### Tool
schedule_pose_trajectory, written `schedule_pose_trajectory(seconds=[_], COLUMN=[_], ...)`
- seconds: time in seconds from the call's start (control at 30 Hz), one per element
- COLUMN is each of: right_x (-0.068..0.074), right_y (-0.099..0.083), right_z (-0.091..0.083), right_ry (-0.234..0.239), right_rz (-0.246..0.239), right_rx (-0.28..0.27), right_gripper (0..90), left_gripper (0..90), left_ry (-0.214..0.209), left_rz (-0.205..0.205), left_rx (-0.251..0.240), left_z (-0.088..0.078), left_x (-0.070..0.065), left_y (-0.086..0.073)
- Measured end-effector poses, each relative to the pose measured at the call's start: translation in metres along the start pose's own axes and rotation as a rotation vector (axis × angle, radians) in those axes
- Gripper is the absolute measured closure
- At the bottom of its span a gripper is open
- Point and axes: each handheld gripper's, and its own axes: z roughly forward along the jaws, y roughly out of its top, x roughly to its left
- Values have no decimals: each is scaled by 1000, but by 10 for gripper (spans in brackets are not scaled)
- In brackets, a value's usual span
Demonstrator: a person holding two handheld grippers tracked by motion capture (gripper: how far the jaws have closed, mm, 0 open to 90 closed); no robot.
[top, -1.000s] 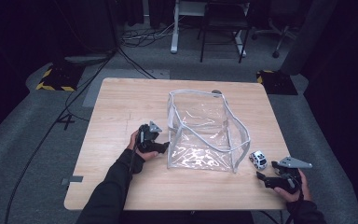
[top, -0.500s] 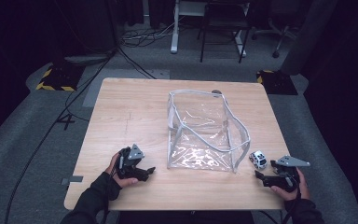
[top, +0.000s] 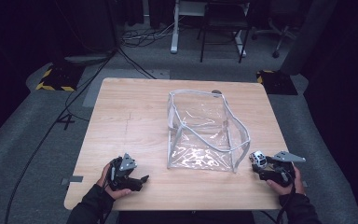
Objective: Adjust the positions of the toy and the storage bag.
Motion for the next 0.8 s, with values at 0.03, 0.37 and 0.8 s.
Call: schedule_pose_trajectory(seconds=[0.03,0.37,0.8], right_x=[0,-1,-1], right_y=[0,1,-3], right_z=[0,0,-8], right_ry=[0,7,7], right_rz=[0,-19,-29], right_rx=[0,-23,-97], right_gripper=[316,486,487], left_gripper=[166,160,160], left_ry=[0,-9,-17], left_rz=[0,9,9], left_rx=[0,0,8], left_z=[0,1,1], left_x=[0,1,2], left_y=[0,1,1])
